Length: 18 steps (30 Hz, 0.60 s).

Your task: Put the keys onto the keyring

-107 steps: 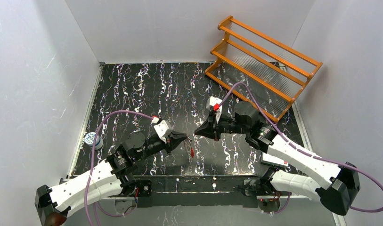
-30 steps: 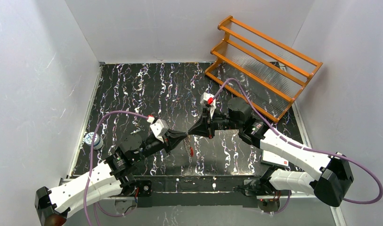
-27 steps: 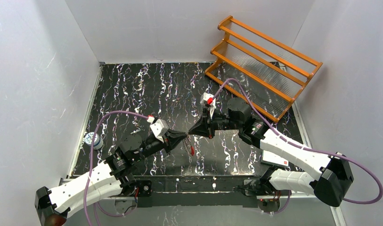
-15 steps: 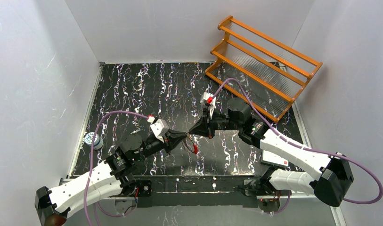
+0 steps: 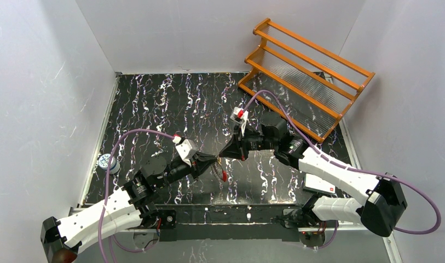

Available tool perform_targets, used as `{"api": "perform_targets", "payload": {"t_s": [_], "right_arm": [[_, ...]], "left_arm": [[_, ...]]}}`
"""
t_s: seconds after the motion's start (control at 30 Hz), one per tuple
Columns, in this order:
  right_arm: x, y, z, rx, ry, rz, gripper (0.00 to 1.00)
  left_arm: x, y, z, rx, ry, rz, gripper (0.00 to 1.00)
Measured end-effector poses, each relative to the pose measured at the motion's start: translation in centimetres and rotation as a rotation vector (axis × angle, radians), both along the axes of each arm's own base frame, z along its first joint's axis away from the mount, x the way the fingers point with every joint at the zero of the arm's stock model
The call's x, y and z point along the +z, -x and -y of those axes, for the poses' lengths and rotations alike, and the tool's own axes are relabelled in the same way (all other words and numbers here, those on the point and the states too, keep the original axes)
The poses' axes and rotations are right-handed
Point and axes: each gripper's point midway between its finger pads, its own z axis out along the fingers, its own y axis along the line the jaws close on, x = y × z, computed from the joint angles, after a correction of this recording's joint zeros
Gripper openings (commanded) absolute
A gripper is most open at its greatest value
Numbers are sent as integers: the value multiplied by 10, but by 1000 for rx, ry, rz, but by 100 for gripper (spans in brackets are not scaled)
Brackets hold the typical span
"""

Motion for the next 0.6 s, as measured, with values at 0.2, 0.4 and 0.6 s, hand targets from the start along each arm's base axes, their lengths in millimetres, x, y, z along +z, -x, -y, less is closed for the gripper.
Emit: {"api": "perform_targets", "payload": {"t_s": [0.2, 0.4, 0.6], "right_arm": [[-3, 0, 0, 5, 7, -28, 1], [-7, -1, 1, 6, 12, -68, 1], [-12, -15, 7, -30, 15, -110, 1]], "left_arm": [[-1, 0, 0, 0, 0, -4, 0], [-6, 1, 0, 0, -3, -14, 0], [1, 4, -1, -10, 38, 0, 0]]}}
